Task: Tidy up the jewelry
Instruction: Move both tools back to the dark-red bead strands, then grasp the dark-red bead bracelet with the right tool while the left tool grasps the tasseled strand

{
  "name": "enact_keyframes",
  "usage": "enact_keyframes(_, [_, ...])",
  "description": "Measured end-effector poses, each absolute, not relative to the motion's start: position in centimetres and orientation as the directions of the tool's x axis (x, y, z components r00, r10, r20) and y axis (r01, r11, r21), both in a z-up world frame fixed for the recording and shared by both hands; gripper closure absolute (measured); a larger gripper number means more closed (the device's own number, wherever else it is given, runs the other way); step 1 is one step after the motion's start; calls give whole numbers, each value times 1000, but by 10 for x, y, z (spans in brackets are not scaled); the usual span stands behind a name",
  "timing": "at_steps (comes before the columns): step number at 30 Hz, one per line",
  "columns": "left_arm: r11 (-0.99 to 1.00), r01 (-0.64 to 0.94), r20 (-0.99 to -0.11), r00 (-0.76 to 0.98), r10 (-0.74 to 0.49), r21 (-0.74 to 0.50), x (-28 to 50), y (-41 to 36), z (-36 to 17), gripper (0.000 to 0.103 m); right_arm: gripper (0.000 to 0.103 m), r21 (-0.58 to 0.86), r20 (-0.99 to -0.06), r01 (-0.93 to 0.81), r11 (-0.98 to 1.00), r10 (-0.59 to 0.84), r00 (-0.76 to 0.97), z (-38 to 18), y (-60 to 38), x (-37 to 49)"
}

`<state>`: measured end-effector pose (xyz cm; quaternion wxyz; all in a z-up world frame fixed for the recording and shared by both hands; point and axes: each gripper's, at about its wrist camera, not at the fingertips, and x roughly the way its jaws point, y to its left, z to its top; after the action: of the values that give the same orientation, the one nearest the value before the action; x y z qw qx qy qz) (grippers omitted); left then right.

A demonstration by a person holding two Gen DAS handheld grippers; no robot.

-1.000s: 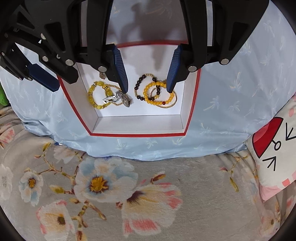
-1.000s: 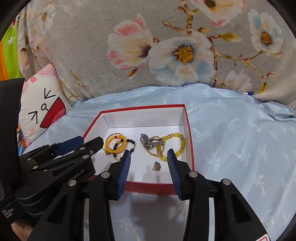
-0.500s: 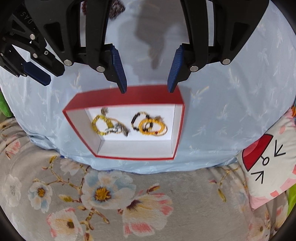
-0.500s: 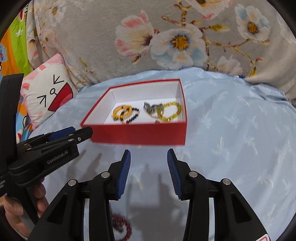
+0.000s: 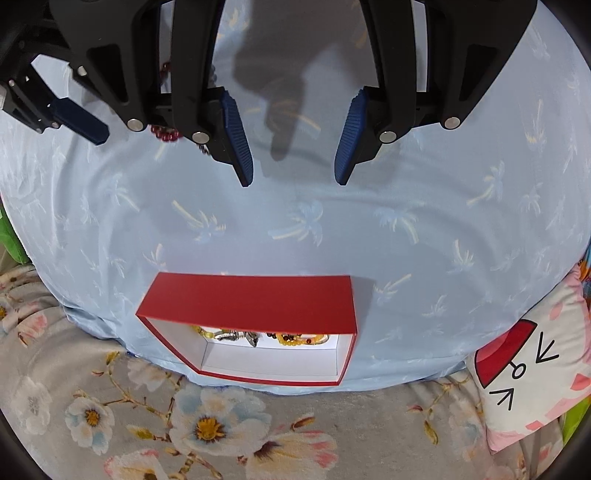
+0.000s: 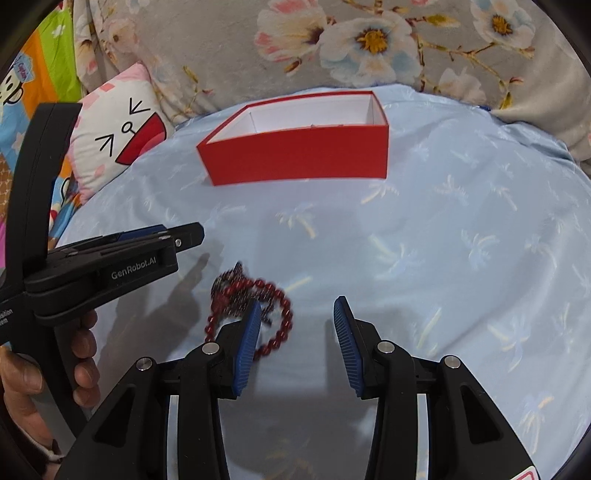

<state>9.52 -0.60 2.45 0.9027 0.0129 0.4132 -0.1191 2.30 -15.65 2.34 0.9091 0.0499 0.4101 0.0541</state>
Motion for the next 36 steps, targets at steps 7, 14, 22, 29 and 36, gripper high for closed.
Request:
enact_keyframes(7, [972,225,-755,624,-202,-74,79,-2,19,58,72,120,-760,-80,990,143,634,10,-142,20])
enact_keyframes(14, [973,219,-765,613,-200,-79,74,1,14,55,87,60,-763,-72,996,92,640,6,-136,24])
enact_keyframes(22, [968,238,-766,606,-214,-82,68,-5,14,55,96,116,-750,21,993,74,657,10,-166,19])
enact_keyframes(29, [960,268,-771,595,-228,-77,62,-19,12,54,96,277,-701,90,956,137,700,22,-203,3])
enact_keyframes(36, [946,312,-772,579,-263,-88,54,-36,13,54,96,308,-650,106,945,128,749,48,-218,-14])
